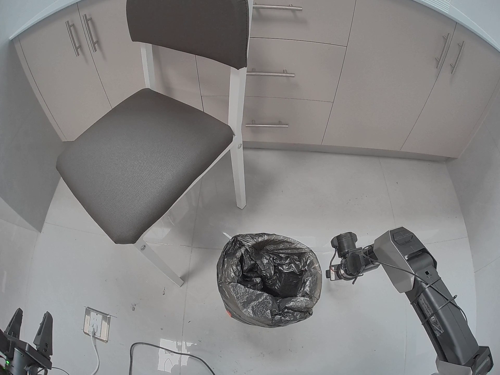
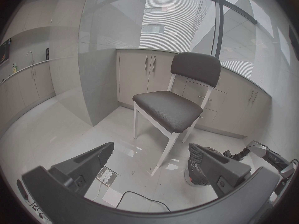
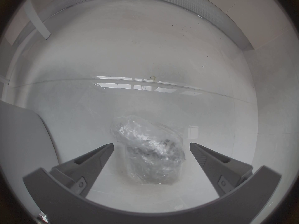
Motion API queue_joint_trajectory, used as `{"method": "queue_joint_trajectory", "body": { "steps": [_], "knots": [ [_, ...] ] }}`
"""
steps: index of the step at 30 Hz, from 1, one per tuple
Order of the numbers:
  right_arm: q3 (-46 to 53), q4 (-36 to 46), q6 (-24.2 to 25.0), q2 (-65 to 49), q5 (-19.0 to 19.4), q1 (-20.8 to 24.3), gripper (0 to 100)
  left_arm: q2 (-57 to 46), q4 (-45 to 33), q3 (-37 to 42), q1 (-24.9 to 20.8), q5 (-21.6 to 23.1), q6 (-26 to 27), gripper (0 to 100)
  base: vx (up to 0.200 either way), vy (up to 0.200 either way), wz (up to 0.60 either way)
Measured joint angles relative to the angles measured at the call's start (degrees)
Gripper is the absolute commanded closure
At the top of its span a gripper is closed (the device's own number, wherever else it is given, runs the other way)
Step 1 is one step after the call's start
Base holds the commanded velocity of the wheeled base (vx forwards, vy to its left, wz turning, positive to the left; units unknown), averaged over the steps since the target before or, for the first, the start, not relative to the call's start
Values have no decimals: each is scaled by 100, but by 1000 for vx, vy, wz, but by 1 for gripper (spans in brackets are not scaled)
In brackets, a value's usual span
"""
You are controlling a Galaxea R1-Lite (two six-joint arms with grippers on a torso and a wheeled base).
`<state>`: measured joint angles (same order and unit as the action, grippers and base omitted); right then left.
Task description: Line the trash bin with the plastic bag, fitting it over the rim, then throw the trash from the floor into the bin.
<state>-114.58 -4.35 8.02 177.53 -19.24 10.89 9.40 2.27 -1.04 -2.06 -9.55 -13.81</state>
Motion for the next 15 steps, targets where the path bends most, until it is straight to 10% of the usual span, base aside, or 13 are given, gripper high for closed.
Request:
{"method": "queue_joint_trajectory", "body": {
  "steps": [15],
  "knots": [
    [-5, 85, -39, -2, 5, -76, 100, -163, -6, 5, -11, 13, 24, 0, 0, 0, 0]
  ]
}}
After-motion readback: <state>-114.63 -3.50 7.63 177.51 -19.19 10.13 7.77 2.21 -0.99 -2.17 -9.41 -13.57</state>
